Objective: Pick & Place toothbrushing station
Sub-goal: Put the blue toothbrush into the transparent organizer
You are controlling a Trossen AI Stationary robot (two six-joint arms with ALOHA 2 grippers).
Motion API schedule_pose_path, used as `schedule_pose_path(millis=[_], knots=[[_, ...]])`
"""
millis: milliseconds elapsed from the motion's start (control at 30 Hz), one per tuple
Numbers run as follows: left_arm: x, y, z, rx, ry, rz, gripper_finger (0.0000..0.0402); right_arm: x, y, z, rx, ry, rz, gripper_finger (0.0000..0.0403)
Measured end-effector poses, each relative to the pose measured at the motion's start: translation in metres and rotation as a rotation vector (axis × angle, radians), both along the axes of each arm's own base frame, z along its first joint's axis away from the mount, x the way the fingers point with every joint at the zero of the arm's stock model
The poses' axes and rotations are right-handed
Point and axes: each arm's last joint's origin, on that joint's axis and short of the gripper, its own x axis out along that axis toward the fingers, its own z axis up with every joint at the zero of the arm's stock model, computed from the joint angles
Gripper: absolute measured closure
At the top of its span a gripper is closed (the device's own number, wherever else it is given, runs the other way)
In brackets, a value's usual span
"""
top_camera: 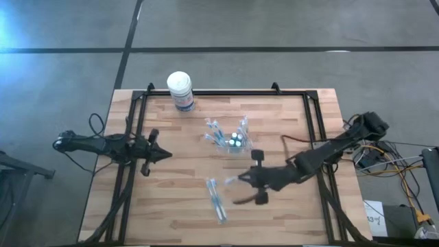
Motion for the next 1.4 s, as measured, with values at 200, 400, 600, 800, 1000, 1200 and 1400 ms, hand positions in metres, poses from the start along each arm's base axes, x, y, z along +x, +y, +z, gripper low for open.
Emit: schedule_pose_path(millis=[200, 400, 600, 800, 1000, 1200, 1400], knots=[[0.003, 0.0, -0.006, -0.07, -0.019, 0.03, 0.0388, -0.012, -0.026, -0.032, 0.062, -0.274, 0.107, 0.0385], [0.004, 0.001, 0.003, -0.104, -0.11, 0.07, 0.0388, -0.014, -0.034, -0.038, -0.024, -0.423, 0.137, 0.0385], [0.008, 0.001, 0.008, -0.13, -0.074, 0.079, 0.0397, -0.01, -0.04, -0.048, -0.083, -0.51, 0.132, 0.0387], [0.019, -0.001, 0.018, -0.095, -0.153, 0.079, 0.0377, -0.004, -0.053, -0.046, -0.043, -0.544, 0.193, 0.0388], [0.036, -0.004, 0.032, 0.035, -0.135, 0.086, 0.0334, -0.002, -0.059, -0.042, 0.015, -0.588, 0.203, 0.0387], [0.062, -0.009, 0.05, 0.072, -0.072, 0.084, 0.028, -0.002, -0.058, -0.042, 0.027, -0.585, 0.211, 0.0386], [0.086, -0.014, 0.067, 0.09, -0.05, 0.079, 0.0244, -0.003, -0.058, -0.044, 0.051, -0.577, 0.2, 0.0386]])
